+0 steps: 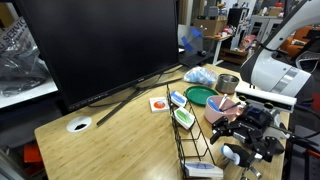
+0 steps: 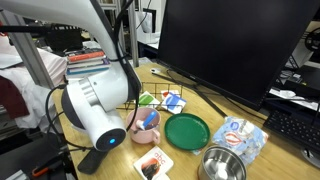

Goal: Pick up the folk from the table and put it in the silver cup.

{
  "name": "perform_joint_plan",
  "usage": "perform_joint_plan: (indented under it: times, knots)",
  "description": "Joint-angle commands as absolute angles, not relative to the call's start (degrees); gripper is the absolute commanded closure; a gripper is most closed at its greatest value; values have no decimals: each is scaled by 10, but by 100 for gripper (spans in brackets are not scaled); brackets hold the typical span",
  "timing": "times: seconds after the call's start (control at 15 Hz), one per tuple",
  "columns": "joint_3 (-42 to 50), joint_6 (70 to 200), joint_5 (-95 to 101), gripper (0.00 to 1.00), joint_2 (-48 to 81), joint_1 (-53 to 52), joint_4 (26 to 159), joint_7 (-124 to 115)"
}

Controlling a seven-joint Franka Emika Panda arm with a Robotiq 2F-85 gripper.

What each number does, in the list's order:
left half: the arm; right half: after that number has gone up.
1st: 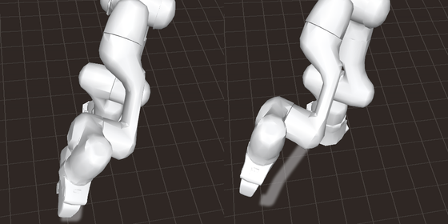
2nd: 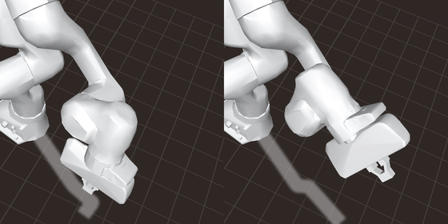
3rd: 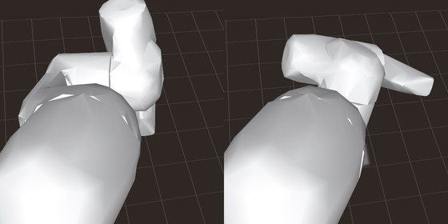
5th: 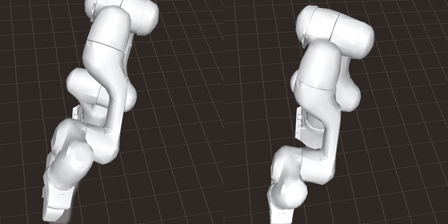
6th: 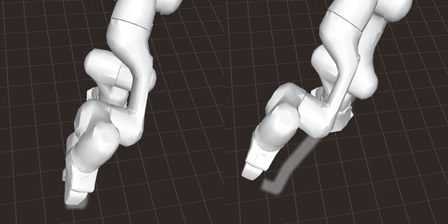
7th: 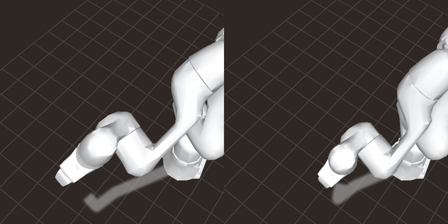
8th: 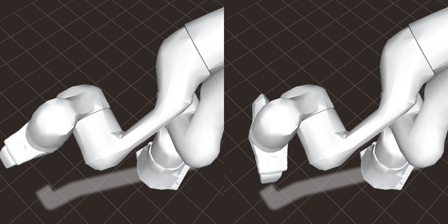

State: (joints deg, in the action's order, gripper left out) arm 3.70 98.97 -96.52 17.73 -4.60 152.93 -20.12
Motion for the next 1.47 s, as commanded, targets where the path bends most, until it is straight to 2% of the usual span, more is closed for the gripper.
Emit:
perform_joint_plan:
  times: [0.0,0.4,0.8,1.4]
  knots:
    - [21,1113,-948,0,99,-71,1558,-232]
    - [-32,1294,-909,0,-8,-94,1581,-257]
    - [-72,1362,-885,0,-96,-89,1608,-280]
    - [-107,1549,-757,0,-77,-88,1588,-397]
